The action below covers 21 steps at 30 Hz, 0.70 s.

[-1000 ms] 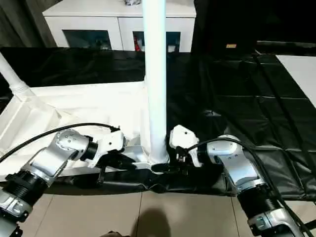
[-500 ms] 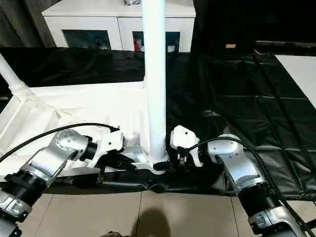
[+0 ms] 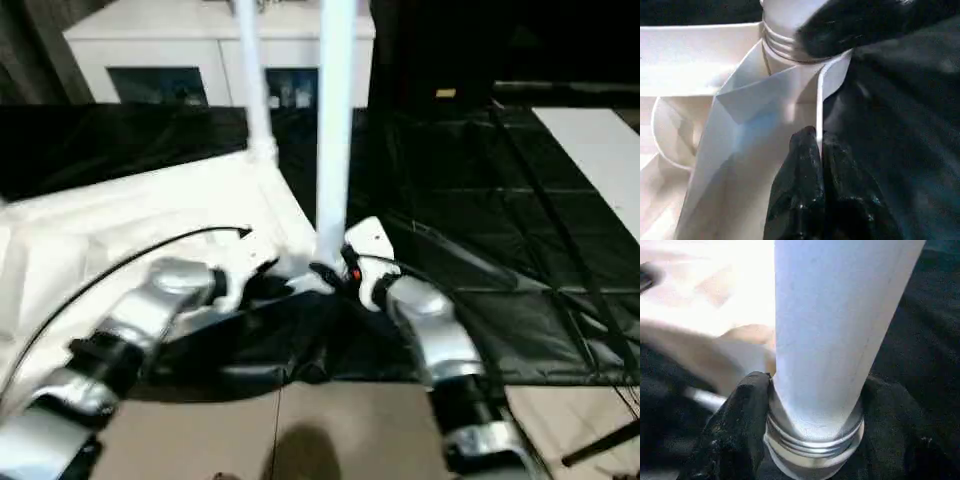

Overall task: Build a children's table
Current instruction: Rotate leg to tighten

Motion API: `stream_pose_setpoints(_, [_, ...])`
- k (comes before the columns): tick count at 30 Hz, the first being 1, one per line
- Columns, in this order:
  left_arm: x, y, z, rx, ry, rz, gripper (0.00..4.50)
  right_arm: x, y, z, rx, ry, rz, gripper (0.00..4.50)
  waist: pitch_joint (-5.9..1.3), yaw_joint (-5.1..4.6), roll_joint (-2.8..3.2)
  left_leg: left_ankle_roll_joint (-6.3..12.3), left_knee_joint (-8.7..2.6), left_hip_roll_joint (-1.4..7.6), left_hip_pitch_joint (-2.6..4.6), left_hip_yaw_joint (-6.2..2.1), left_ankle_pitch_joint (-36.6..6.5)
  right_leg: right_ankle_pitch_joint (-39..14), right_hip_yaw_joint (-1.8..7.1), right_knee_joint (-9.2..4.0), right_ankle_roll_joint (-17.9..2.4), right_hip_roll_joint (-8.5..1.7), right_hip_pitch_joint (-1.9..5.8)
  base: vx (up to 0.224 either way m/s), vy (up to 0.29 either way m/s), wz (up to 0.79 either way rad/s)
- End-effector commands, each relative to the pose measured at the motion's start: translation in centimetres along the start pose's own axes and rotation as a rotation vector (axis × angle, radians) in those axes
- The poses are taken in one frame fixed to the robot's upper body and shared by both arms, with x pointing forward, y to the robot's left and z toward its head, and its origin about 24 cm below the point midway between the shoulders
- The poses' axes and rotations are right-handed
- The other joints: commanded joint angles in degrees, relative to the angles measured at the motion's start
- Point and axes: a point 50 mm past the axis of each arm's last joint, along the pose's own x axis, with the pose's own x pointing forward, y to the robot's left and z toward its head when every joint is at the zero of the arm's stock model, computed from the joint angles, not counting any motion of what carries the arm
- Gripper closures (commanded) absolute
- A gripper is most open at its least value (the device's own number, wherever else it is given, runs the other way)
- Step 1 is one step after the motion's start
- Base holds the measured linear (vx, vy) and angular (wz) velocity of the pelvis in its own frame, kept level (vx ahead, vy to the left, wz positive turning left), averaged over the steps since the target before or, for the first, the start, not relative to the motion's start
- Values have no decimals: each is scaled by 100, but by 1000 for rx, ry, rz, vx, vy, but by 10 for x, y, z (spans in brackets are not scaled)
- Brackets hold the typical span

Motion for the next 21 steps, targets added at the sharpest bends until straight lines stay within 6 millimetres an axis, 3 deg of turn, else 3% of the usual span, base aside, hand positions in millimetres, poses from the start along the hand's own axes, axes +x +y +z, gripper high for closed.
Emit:
stream_pose_setpoints(1, [-3,16,0,-37,4,169,450,7,9,-11,31,61,-54,206,-372,-3,-55,126,-444,436,130,-282,-1093,-1008,288,-444,-1302,-571,167,0,0,0])
stream_pose_setpoints(4, [4,16,5,-44,-6,212,450,16,12,-11,20,83,-178,206,-379,-10,-46,179,-435,430,124,-280,-965,-787,282,-434,-1311,-570,180,0,0,0])
stream_pose_setpoints(7, [7,16,9,-28,-14,226,450,22,18,-6,53,52,-166,206,-376,-10,-23,196,-438,436,126,-279,-1038,-733,283,-443,-1303,-575,190,0,0,0])
stream_pose_setpoints(9, [8,16,10,-18,-17,221,450,24,21,-2,103,16,-149,141,-371,-11,-16,217,-451,451,129,-282,-1063,-650,284,-436,-1293,-565,192,0,0,0])
stream_pose_setpoints(11, [8,16,11,5,-23,195,450,25,24,4,119,-20,-113,140,-366,-10,-13,242,-456,453,137,-279,-1158,-659,289,-442,-1308,-576,191,0,0,0])
stream_pose_setpoints(14, [6,14,10,26,-25,148,450,24,25,8,96,-34,-71,99,-358,-59,-21,208,-471,458,121,-291,-1212,-727,282,-438,-1324,-578,208,0,0,0])
stream_pose_setpoints(15, [5,13,10,35,-27,132,450,24,25,9,90,-34,-49,94,-359,-65,-56,223,-469,454,121,-284,-1205,-726,283,-444,-1331,-578,213,0,0,0])
stream_pose_setpoints(16, [5,13,10,35,-27,132,450,24,25,9,90,-34,-49,94,-360,-69,-40,251,-459,451,111,-283,-1160,-702,287,-437,-1354,-592,223,0,0,0])
stream_pose_setpoints(18, [-1,10,3,49,-6,50,450,12,20,9,-25,-25,116,94,-363,-52,-54,352,-442,465,92,-287,-1024,-539,277,-414,-1343,-587,258,0,0,0])
stream_pose_setpoints(21, [-12,5,-6,93,27,-78,450,-10,12,5,-178,-8,319,94,-377,-52,-56,497,-407,468,81,-275,-836,-184,279,-381,-1422,-588,253,0,0,0])
